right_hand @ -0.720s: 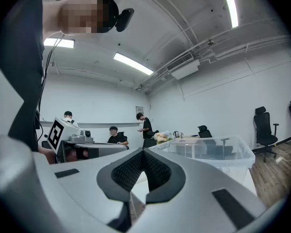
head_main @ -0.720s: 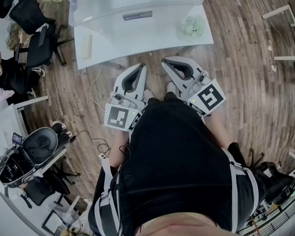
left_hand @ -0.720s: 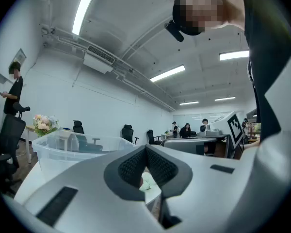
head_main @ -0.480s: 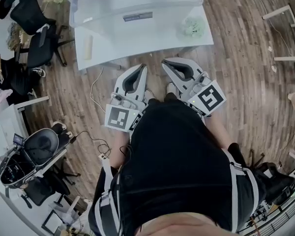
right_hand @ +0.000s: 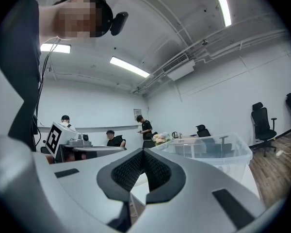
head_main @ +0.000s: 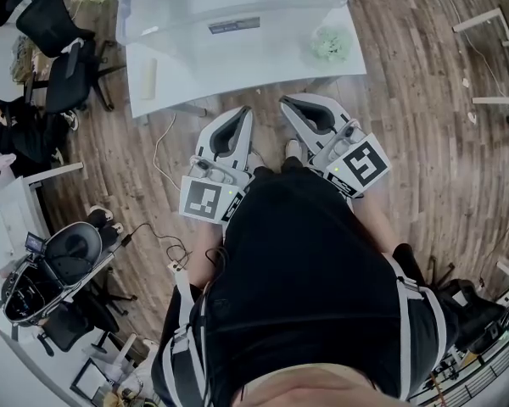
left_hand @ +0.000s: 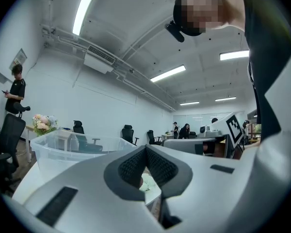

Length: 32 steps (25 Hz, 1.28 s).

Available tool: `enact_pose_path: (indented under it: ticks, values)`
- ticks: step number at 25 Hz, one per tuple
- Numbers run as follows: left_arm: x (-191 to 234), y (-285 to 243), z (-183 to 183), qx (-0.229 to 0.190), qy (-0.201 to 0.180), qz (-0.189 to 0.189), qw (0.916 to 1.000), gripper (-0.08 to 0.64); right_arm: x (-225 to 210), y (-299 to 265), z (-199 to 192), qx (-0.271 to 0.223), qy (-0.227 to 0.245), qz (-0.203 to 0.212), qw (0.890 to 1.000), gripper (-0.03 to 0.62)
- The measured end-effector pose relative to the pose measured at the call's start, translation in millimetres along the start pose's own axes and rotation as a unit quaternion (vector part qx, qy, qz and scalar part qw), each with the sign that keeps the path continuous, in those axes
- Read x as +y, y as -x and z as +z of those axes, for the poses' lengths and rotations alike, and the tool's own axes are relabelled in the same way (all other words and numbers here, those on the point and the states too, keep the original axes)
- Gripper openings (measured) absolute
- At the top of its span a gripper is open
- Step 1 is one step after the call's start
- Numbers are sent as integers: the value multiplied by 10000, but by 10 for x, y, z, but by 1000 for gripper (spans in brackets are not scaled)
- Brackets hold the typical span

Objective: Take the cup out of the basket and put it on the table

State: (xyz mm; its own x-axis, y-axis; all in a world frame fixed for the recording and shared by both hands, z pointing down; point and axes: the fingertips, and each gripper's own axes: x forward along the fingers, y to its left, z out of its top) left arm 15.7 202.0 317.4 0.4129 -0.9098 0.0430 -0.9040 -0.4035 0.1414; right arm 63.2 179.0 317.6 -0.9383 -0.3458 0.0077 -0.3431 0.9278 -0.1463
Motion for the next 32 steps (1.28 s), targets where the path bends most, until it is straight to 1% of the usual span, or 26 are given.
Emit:
enact_pose_path:
  ticks: [3, 13, 19, 23, 27, 32]
  values:
    - [-30, -50, 1, 0, -17, 31, 10000, 17, -57, 44, -14, 37, 58, 9, 10000, 18]
    - [-190, -309, -36, 37, -59, 260, 9996, 17, -350, 275, -25, 40, 20, 146, 9999, 17]
    - [-363, -541, -83, 22, -47, 406, 9992, 17, -523, 466, -42, 12, -156, 349, 9993, 17]
    - [-475, -628, -127, 74, -17, 406, 9991, 17, -647, 527, -57, 23, -139, 342, 9993, 18]
    - [-431, -667, -168, 137, -18, 444, 9989, 18, -697, 516, -98, 35, -154, 346, 9993, 17]
    - [-391, -684, -212, 196, 53, 493, 9986, 17, -688, 488, -157, 119, -292, 417, 9986, 17]
